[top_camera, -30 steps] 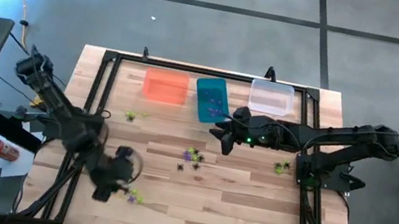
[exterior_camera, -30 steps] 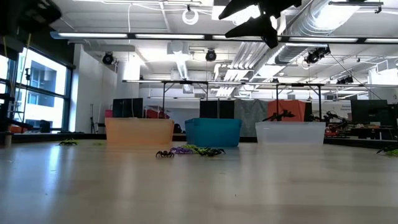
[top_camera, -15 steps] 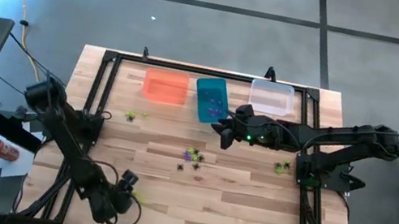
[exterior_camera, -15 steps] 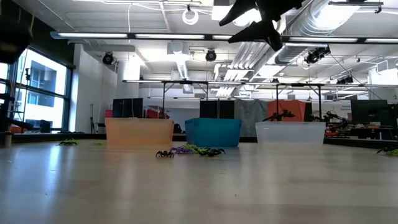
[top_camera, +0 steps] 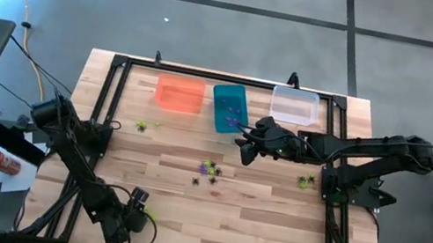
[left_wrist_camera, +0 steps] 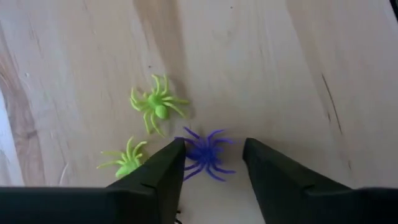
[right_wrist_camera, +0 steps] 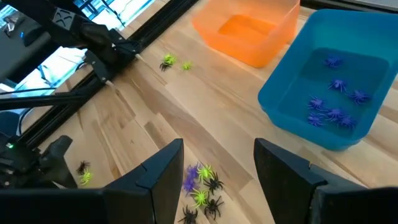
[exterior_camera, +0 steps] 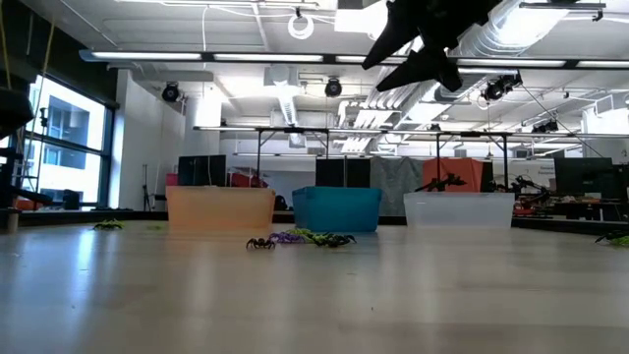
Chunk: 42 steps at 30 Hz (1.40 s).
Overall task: Sort Halloween decoration
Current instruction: Put the purple spider toy into the blue bin
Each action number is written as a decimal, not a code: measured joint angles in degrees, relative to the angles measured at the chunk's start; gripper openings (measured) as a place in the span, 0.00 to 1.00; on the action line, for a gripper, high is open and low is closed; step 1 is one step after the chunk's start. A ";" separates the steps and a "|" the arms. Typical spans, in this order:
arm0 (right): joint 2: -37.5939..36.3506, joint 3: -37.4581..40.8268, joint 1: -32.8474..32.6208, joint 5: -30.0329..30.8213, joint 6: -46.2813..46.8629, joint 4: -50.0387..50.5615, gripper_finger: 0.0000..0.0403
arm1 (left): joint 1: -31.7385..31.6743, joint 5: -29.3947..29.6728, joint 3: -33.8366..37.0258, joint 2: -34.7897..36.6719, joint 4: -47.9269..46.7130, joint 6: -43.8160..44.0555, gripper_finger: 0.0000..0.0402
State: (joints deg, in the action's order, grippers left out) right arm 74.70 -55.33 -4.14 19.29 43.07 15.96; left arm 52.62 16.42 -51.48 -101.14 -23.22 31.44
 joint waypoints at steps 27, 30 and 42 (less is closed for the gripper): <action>0.04 0.00 0.00 0.22 -1.97 0.14 0.48 | -0.39 -2.28 0.39 8.06 -2.93 7.45 0.00; 0.04 0.00 0.00 0.22 -1.87 0.13 0.48 | -0.37 -2.34 0.37 9.44 -2.87 7.45 0.00; 0.04 0.00 -0.02 0.24 -1.39 0.12 0.48 | -0.48 -2.18 0.33 20.11 -7.37 9.68 0.00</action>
State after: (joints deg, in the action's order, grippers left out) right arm 74.74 -55.33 -4.16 19.53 41.68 16.08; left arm 52.14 14.25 -51.16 -81.03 -30.59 41.12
